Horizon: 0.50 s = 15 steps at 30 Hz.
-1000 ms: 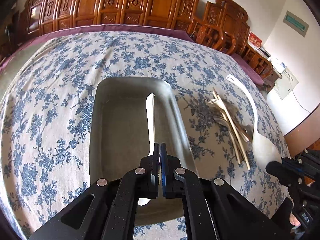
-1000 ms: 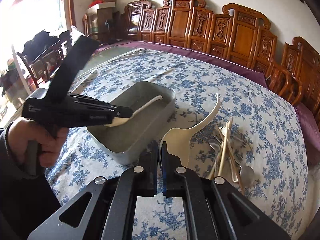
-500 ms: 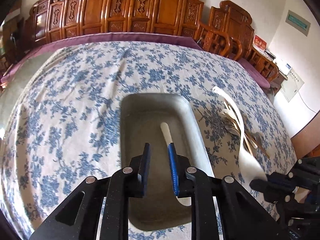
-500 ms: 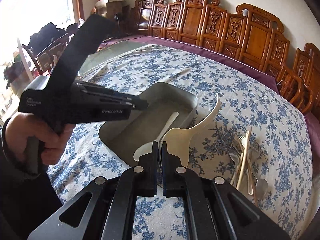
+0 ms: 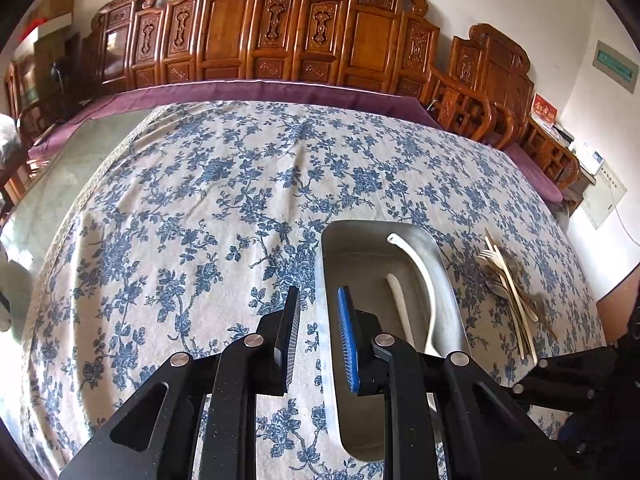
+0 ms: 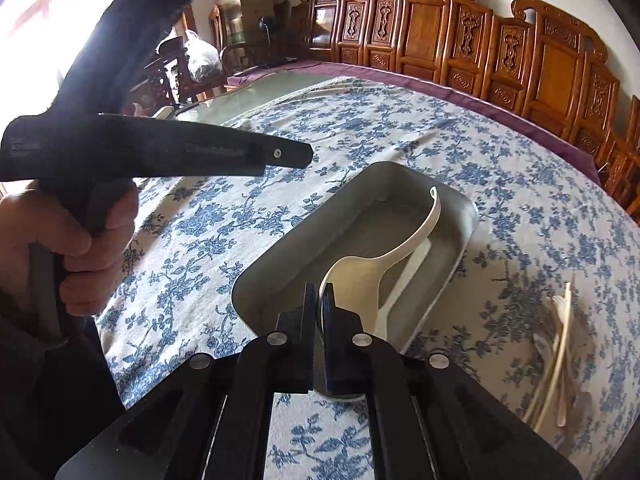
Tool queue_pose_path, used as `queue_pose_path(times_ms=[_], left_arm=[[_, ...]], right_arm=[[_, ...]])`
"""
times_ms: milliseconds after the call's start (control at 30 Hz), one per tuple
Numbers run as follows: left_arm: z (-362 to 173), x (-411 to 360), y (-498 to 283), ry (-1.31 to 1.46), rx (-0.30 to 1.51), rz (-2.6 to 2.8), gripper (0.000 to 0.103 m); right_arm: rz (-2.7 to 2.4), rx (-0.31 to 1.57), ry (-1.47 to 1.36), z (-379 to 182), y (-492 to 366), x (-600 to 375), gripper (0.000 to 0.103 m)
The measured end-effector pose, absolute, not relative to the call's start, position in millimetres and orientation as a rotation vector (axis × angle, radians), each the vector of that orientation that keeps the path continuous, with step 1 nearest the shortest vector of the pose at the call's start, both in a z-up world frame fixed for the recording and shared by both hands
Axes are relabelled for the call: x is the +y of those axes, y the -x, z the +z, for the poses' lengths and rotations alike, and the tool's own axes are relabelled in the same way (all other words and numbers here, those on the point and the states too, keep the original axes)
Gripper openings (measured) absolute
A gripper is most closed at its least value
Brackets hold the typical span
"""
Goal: Organize utensils
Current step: 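Lower both white spoons into the grey tray and open both tools, then return the right tool to the pile and grasp a wooden chopstick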
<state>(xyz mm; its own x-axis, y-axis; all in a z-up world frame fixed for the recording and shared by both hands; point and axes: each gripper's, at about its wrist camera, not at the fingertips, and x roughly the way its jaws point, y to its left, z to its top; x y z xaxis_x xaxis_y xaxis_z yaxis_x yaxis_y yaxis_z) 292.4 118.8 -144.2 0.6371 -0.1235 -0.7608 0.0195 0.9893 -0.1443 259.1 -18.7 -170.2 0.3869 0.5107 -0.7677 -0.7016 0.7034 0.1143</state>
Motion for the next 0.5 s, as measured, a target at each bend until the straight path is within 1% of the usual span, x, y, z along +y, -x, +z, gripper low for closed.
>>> queue_pose_path(times_ms=[200,267,300,367,400,433,500], left_arm=[[-144,121,-293,0.126,0.876,-0.076,0.018],[-145,121,-292,0.126,0.878,-0.076,0.018],[-145,121,-292,0.126,0.879,-0.076,0.018],[-145,120,-293,0.125,0.881,-0.077,0.021],[-145,120,-293,0.123,0.880,-0.078,0.023],[-144,118,-292,0.121,0.876,-0.080,0.026],[-143,114,-292,0.118,0.873,-0.088,0.027]], right_arm=[[0.807,0.899,0.206,-183,-270,-11,0.005],[0.814,0.907,0.192,-187,-273,-10,0.006],[0.816,0.909,0.185,-188,-274,-10,0.008],[0.812,0.913,0.168,-188,-275,-13,0.015],[0.810,0.907,0.155,-185,-274,-16,0.021],[0.805,0.903,0.150,-184,-274,-19,0.024],[0.801,0.886,0.124,-174,-271,-30,0.025]])
